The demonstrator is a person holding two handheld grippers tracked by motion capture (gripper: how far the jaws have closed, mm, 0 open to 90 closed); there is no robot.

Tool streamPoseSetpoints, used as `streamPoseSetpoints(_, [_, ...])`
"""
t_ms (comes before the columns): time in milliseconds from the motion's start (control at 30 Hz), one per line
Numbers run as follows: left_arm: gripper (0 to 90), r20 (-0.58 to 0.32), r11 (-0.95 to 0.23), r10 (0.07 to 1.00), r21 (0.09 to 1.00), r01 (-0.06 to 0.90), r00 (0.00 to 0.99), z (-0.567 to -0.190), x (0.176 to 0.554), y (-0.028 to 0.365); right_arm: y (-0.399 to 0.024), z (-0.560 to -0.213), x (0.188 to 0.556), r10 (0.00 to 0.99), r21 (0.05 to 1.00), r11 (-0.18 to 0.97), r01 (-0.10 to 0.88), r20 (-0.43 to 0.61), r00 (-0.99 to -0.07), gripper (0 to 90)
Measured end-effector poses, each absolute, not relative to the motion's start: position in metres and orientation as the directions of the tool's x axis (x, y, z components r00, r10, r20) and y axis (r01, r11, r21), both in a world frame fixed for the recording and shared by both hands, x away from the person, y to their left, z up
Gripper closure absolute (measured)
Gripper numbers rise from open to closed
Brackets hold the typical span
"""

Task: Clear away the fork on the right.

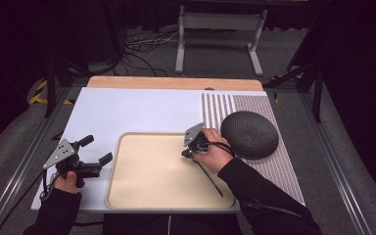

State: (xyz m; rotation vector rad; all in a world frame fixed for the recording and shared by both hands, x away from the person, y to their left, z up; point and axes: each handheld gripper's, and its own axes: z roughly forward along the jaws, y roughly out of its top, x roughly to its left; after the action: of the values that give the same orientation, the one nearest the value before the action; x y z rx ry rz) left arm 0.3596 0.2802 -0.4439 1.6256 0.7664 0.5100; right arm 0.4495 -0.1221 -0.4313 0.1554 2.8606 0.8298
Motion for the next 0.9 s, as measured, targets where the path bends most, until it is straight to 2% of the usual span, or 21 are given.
streamPoseSetpoints(900, [0.4, -0.089, -0.07, 0.723, 0.977, 0.201, 0.685, -0.444, 0.36, 0.279, -0.156, -0.424, 0.463, 0.238, 0.471, 0.875, 0.111, -0.218, -0.947, 90.0])
